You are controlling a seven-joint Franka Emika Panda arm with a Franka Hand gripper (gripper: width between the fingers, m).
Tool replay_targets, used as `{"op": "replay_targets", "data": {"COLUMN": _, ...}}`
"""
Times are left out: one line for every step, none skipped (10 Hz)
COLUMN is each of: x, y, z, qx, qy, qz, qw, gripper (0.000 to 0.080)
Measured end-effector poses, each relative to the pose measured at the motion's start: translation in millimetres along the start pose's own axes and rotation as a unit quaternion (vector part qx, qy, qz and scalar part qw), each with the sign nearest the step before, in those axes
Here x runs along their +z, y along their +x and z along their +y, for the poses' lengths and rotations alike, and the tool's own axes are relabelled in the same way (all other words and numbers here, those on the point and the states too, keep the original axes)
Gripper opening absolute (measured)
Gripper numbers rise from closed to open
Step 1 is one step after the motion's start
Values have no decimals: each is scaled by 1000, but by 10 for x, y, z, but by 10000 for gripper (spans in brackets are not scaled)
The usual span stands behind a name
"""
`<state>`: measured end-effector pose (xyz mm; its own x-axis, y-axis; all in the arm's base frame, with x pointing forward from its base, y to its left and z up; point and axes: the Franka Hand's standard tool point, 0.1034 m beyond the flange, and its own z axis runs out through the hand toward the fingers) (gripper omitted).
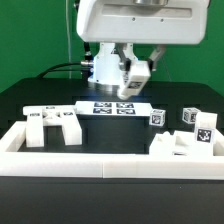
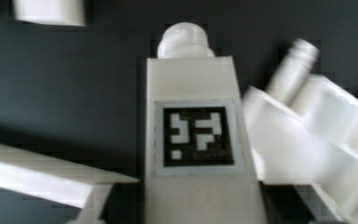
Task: Assemble chair
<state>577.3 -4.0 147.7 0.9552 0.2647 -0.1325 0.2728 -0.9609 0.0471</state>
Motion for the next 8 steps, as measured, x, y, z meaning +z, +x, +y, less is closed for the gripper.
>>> {"op": "replay_targets", "data": {"x": 11, "y": 12, "z": -15, "qx": 3, "qy": 4, "qz": 0, "qw": 1000, "gripper": 290}}
{"op": "replay_targets", "data": {"x": 13, "y": 30, "z": -10, "qx": 4, "qy": 3, "qz": 6, "qw": 1000, "gripper": 290}}
{"op": "replay_targets", "data": {"x": 32, "y": 30, "z": -32, "qx": 9, "qy": 7, "qz": 6, "qw": 1000, "gripper": 290}}
{"op": "replay_targets", "data": {"x": 98, "y": 35, "z": -118, "qx": 30, "qy": 26, "qz": 13, "qw": 999, "gripper": 290}}
{"op": "replay_targets", "data": {"x": 91, "y": 123, "z": -146, "qx": 38, "qy": 29, "qz": 40, "qw": 998, "gripper": 290}}
{"op": "replay_targets", "data": {"x": 70, "y": 233, "z": -156, "qx": 45, "qy": 25, "qz": 83, "qw": 995, "gripper": 290}}
{"op": "replay_targets", "data": {"x": 87, "y": 301, "z": -193, "qx": 53, "qy": 23, "qz": 117, "qw": 991, "gripper": 290}}
{"op": "replay_targets", "data": {"x": 82, "y": 362, "z": -209, "qx": 47, "qy": 10, "qz": 153, "qw": 987, "gripper": 290}}
